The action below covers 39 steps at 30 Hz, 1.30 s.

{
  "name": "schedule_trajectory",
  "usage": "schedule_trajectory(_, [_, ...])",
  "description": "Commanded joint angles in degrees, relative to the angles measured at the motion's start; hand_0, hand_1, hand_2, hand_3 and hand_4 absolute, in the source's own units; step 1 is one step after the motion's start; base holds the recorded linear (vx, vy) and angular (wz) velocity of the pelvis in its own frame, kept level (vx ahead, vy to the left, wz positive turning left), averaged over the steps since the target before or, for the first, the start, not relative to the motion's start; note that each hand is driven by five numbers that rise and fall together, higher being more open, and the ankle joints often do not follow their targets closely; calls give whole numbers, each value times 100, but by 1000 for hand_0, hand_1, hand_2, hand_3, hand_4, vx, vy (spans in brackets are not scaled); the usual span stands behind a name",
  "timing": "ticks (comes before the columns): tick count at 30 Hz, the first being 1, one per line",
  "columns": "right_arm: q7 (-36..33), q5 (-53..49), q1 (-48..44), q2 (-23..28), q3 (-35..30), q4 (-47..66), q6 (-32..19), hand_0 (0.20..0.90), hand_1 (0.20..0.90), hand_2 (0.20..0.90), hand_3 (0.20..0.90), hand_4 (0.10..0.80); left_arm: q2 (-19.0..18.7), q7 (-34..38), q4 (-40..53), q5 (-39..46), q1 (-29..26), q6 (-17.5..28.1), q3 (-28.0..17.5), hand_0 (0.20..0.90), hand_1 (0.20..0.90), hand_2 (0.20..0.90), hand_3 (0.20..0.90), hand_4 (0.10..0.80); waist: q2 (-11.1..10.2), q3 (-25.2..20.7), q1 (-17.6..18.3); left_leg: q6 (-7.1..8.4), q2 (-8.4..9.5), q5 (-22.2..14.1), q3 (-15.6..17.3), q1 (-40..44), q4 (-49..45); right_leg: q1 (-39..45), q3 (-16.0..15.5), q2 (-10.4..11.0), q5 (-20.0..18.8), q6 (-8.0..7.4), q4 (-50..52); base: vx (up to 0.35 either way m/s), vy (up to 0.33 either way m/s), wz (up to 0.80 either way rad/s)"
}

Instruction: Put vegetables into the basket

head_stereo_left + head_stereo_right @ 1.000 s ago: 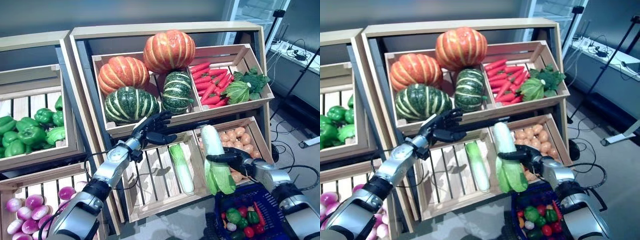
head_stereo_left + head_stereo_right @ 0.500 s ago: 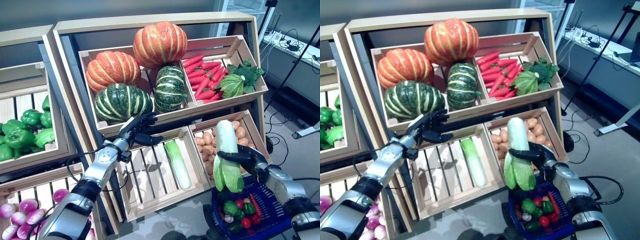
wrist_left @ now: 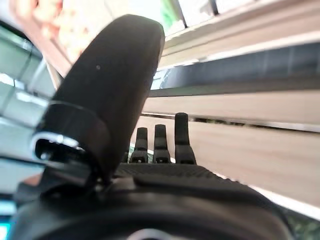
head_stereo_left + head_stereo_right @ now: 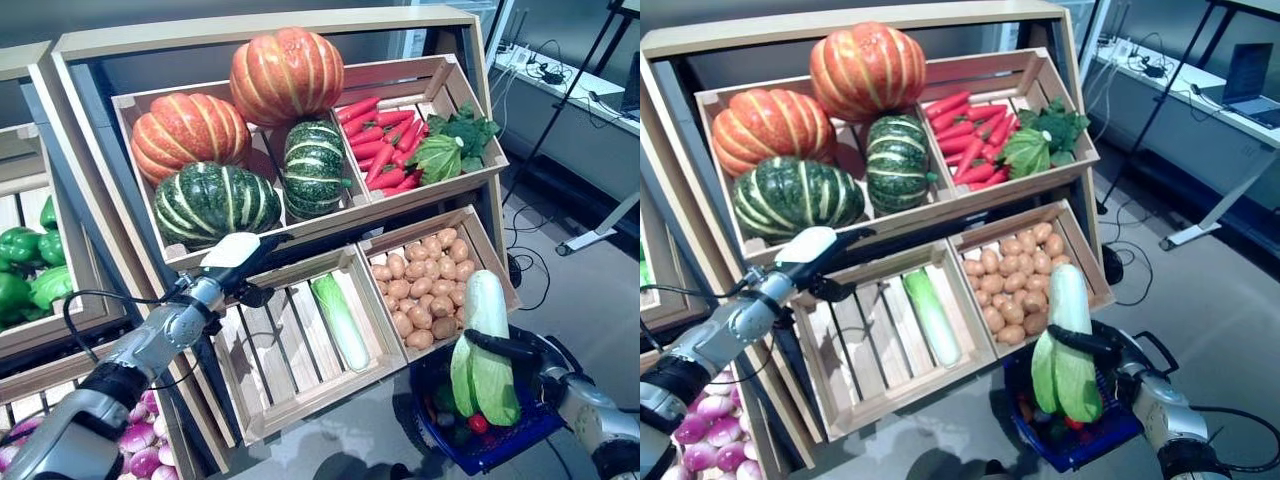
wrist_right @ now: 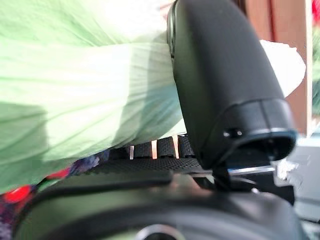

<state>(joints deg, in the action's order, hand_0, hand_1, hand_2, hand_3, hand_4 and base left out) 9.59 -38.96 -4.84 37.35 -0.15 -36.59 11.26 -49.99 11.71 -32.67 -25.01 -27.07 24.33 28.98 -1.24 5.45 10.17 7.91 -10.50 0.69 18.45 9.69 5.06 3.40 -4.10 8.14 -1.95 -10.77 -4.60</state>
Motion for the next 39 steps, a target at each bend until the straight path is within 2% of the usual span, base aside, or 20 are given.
schedule_trajectory(1, [-430,-369,-383,412,-617,-83,-768,300,300,300,300,400,-353,1249,58,-367,-992,419,-249,900,900,900,900,800,107,-228,43,-399,375,-313,138,-452,-667,-271,-181,-265,314,269,885,-47,-55,-21])
schedule_trajectory(6, [-1008,-512,-471,371,-645,-447,-802,300,300,300,300,400,-598,1967,85,-1119,-1625,241,381,900,900,900,900,800,109,134,101,-468,302,-526,163,-917,-1280,-855,-210,-187,432,295,1502,-117,-49,-22])
schedule_trajectory(10, [-1319,-898,-643,338,-619,-685,-874,300,300,300,300,400,-714,2327,106,-1315,-2120,-24,776,900,900,900,900,800,107,497,131,-498,259,-682,118,-1323,-1775,-1247,-224,-103,544,309,1954,-163,-11,-4])
schedule_trajectory(15, [-1731,-1628,-1401,326,-592,-1369,-1116,300,300,300,300,400,-685,2645,129,-1614,-3212,-620,1594,900,900,900,900,800,160,1133,184,-533,146,-993,39,-2366,-3030,-2153,-240,37,797,490,3025,-259,28,-4])
schedule_trajectory(19, [-1778,-1956,-2155,479,-508,-2133,-1152,300,300,300,300,400,-600,2543,76,-1825,-4129,-954,2321,900,900,900,900,800,203,1411,163,-583,12,-1267,-59,-2981,-3749,-2707,-299,212,1046,598,3755,-155,34,5])
schedule_trajectory(20, [-1790,-1973,-2253,517,-482,-2233,-1144,300,300,300,300,400,-605,2501,88,-1831,-4242,-1000,2421,900,900,900,900,800,229,1423,155,-544,14,-1462,-152,-3015,-3891,-2740,-243,228,1224,556,3927,-128,33,10])
schedule_trajectory(21, [-1777,-2098,-2549,635,-430,-2531,-1111,300,300,300,300,400,-614,2431,61,-1794,-4563,-1103,2679,900,900,900,900,800,241,1520,139,-613,-41,-1434,-144,-3287,-4166,-2974,-289,306,1181,633,4157,-33,41,10])
schedule_trajectory(22, [-1817,-2199,-2687,714,-410,-2678,-1093,300,300,300,300,400,-612,2406,40,-1763,-4722,-1135,2801,900,900,900,900,800,269,1543,121,-578,-57,-1680,-249,-3382,-4415,-3038,-245,350,1394,600,4388,-125,18,8])
schedule_trajectory(27, [-2032,-2250,-3324,1044,-355,-3222,-1016,300,300,300,300,400,-628,2292,-3,-1715,-5347,-1205,3247,900,900,900,900,800,391,1748,58,-642,-150,-2021,-397,-4058,-5360,-3628,-195,549,1627,656,5208,-88,9,9])
schedule_trajectory(31, [-2176,-2482,-3630,1219,-330,-3381,-856,300,300,300,300,400,-694,2157,113,-1690,-5715,-1359,3555,900,900,900,900,800,486,1815,30,-597,-175,-2171,-487,-4429,-5860,-3961,-123,663,1744,663,5628,-58,16,12])
schedule_trajectory(35, [-2278,-2502,-3998,1512,-278,-3661,-625,300,300,300,300,400,-949,1833,394,-1623,-6119,-1502,3914,900,900,900,900,800,611,1878,-63,-535,-201,-2365,-653,-4906,-6530,-4380,-1,812,1908,672,6183,-26,10,13])
schedule_trajectory(37, [-2321,-2557,-4060,1572,-287,-3699,-582,380,380,380,380,453,-1013,1751,419,-1659,-6211,-1529,3979,900,900,900,900,800,632,1895,-78,-516,-213,-2410,-702,-5040,-6702,-4497,29,846,1957,673,6333,-17,-10,9])
schedule_trajectory(38, [-2316,-2616,-4122,1623,-300,-3753,-580,300,300,300,300,400,-1053,1677,421,-1678,-6315,-1548,4054,900,900,900,900,800,647,1907,-87,-495,-230,-2453,-741,-5161,-6865,-4598,52,872,1996,669,6463,-14,-23,8])
schedule_trajectory(39, [-2331,-2660,-4136,1635,-296,-3775,-582,300,300,300,300,400,-1067,1629,425,-1665,-6370,-1584,4101,900,900,900,900,800,659,1914,-92,-488,-237,-2469,-751,-5212,-6935,-4639,59,887,2008,668,6517,-10,-33,8])
